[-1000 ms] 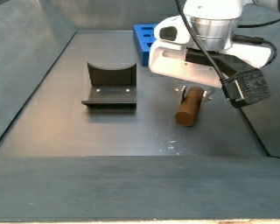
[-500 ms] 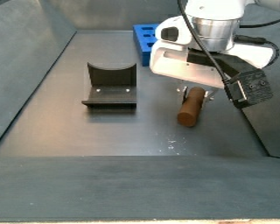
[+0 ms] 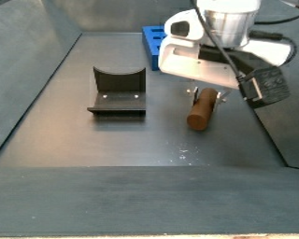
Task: Pick up the round object. Move up. Place the round object on the fixture. Regrasp the round object. Move to above the board. Insert the round object.
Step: Place the round object on the fixture.
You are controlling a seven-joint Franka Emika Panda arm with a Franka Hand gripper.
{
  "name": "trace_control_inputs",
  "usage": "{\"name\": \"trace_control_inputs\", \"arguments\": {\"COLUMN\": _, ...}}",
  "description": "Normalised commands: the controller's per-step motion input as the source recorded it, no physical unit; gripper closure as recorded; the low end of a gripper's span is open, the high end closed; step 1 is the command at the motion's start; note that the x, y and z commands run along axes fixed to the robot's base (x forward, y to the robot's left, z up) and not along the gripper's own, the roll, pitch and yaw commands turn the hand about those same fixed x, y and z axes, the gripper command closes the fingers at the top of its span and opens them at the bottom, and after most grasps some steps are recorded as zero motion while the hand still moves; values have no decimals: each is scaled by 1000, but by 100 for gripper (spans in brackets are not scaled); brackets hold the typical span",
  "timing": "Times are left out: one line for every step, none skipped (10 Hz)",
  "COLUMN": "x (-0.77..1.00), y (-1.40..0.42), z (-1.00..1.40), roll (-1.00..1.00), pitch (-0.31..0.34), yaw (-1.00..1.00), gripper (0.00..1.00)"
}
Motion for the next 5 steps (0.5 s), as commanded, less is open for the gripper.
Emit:
{"name": "trace_control_inputs", "arguments": {"x": 0, "y": 0, "z": 1000, "roll": 0, "pitch": 0, "yaw": 0, "gripper": 100}}
{"name": "trace_control_inputs", "arguments": {"x": 12, "y": -9, "z": 1000, "roll": 8, "pitch": 12, "yaw": -25, "gripper": 100}}
{"name": "trace_control_inputs", "arguments": {"x": 1, "y": -9, "z": 1000, "roll": 10, "pitch": 49, "yaw": -28, "gripper": 100}}
{"name": "trace_control_inputs", "arguments": {"x": -3, "y": -6, "z": 1000, "roll": 23, "pitch": 58, "yaw": -30, "gripper": 100}}
{"name": "trace_control_inputs", "arguments": {"x": -9, "y": -1, "z": 1000, "roll": 42, "pitch": 72, "yaw": -31, "gripper": 100}}
